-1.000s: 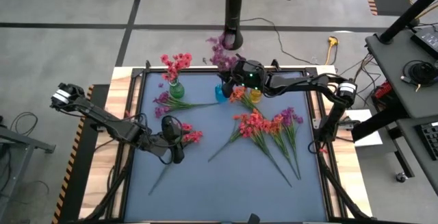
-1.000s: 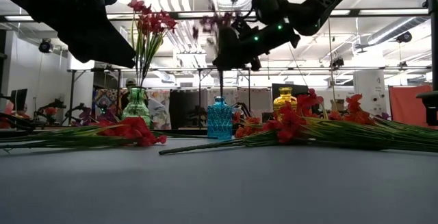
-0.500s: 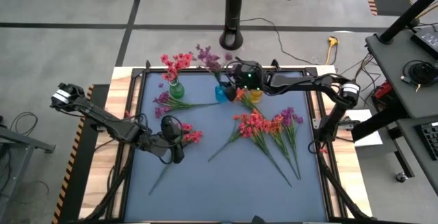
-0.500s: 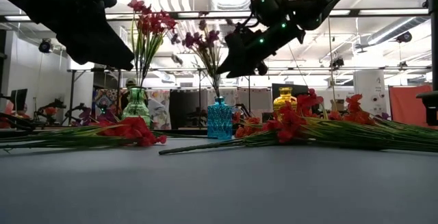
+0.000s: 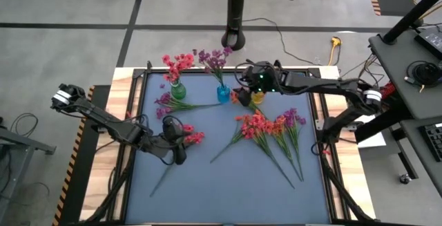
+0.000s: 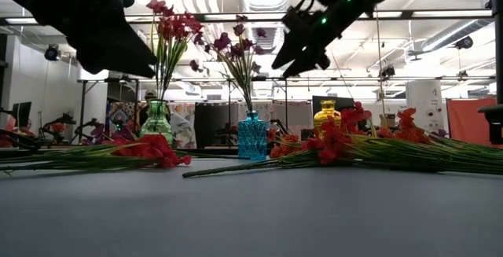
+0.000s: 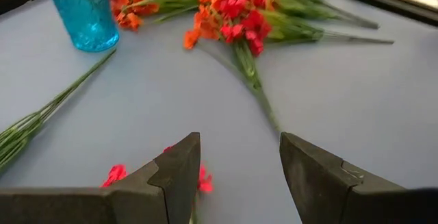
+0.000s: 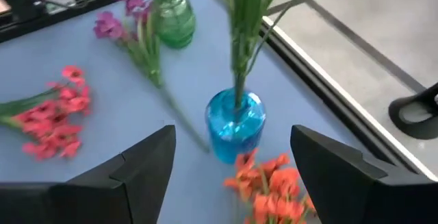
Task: Sort flowers into vase by color
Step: Put the bottom left orange flower into the yellow vase
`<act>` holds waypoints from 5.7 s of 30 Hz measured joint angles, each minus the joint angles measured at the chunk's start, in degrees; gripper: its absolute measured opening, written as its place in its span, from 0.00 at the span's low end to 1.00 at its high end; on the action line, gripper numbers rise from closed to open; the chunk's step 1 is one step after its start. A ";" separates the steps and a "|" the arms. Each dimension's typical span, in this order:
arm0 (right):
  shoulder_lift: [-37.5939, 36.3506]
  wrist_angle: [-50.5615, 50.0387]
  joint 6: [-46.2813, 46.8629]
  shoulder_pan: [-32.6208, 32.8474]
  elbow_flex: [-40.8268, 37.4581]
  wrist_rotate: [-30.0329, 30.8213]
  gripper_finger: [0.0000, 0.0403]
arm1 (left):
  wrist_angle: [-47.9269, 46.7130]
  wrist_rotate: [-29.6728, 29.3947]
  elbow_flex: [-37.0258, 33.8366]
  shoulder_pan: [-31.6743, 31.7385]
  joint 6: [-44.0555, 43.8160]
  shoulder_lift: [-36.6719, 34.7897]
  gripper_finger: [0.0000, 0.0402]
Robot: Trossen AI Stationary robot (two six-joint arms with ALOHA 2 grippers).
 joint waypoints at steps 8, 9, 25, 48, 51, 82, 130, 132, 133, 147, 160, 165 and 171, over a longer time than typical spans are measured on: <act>-6.33 -6.25 0.37 6.88 -0.01 0.01 0.66 | 15.77 0.02 0.10 0.00 9.27 7.85 0.46; -7.00 -6.74 0.39 7.75 -0.01 0.03 0.66 | 17.98 0.02 0.34 0.00 10.90 9.54 0.46; -10.34 -15.14 4.68 19.28 -0.23 0.14 0.64 | 22.31 -4.11 14.70 2.47 16.04 35.19 0.49; -10.49 -15.66 3.82 21.59 -0.25 4.69 0.63 | 20.13 1.75 25.96 7.96 10.61 54.44 0.24; -10.49 -15.65 3.82 21.59 -0.28 4.69 0.62 | 19.12 1.57 25.73 8.03 10.63 53.53 0.08; -14.53 -14.04 1.22 21.80 -1.63 6.22 0.62 | -15.59 -0.99 25.61 6.54 14.74 18.89 0.01; -12.43 -8.94 0.29 32.22 -7.37 13.17 0.51 | -28.40 -8.49 29.64 0.58 -1.74 13.00 0.02; -11.44 -4.51 0.07 32.17 -9.82 13.19 0.51 | -28.66 -8.66 31.66 0.14 -0.20 12.77 0.02; -10.85 -2.23 -0.10 31.94 -11.22 13.22 0.51 | -28.56 -8.70 32.71 -0.04 0.71 12.76 0.02; -0.43 15.15 2.36 25.98 -22.98 13.59 0.51 | -29.97 -8.61 40.25 -3.83 5.50 13.07 0.02; -12.25 6.70 2.64 27.37 -20.12 13.63 0.51 | -37.95 -14.12 43.95 -4.07 2.26 13.09 0.02; -15.99 10.28 0.66 29.69 -20.01 13.17 0.51 | -35.98 -15.76 38.44 -3.40 -0.94 13.09 0.02; -12.23 18.39 -1.92 32.13 -20.03 11.04 0.51 | -20.62 -17.27 29.69 -2.11 -3.09 13.11 0.02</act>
